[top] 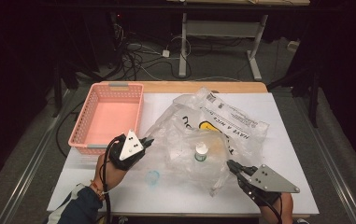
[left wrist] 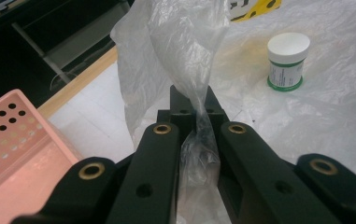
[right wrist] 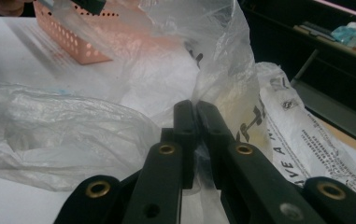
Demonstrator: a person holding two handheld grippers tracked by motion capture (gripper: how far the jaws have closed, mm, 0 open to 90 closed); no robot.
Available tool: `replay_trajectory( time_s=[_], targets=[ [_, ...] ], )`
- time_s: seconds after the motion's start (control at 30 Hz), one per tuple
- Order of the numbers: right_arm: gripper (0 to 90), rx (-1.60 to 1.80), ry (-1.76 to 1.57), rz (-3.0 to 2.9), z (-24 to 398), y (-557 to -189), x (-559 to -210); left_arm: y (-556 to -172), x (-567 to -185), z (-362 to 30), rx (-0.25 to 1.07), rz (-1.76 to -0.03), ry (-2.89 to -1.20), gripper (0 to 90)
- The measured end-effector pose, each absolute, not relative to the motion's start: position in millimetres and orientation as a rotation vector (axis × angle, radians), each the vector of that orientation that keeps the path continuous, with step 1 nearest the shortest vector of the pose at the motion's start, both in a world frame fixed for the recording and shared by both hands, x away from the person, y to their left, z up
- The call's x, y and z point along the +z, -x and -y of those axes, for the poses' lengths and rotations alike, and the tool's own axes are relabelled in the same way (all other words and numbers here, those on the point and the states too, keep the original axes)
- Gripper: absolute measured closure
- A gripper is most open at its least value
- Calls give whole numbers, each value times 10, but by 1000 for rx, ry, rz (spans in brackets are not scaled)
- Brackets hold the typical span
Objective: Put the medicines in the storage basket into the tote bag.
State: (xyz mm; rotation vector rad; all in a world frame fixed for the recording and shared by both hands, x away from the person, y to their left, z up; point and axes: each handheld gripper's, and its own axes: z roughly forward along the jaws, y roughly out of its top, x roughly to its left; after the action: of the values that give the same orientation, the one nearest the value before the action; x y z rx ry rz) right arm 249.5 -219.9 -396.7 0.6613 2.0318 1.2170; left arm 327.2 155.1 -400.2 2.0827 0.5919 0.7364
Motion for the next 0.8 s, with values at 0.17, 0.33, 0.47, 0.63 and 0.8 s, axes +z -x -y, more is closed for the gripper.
replay_trajectory(
  time_s=[0.17, 0.33, 0.47, 0.63, 0.8],
  targets=[
    [889, 1223, -652, -1984, 2195, -2507, -3898, -3233, -3942, -1539, 739, -578, -2050, 866],
    [891, 1216, -621, -1925, 2178, -2483, -3809, -3220, -3838, -1543, 741, -567, -2008, 866],
    [892, 1225, -610, -1889, 2161, -2479, -3728, -3208, -3774, -1552, 755, -567, -1976, 866],
    [892, 1240, -610, -1846, 2175, -2517, -3619, -3209, -3702, -1554, 752, -559, -1956, 866],
    [893, 1250, -607, -1810, 2190, -2549, -3510, -3199, -3633, -1555, 748, -560, -1925, 866]
  ],
)
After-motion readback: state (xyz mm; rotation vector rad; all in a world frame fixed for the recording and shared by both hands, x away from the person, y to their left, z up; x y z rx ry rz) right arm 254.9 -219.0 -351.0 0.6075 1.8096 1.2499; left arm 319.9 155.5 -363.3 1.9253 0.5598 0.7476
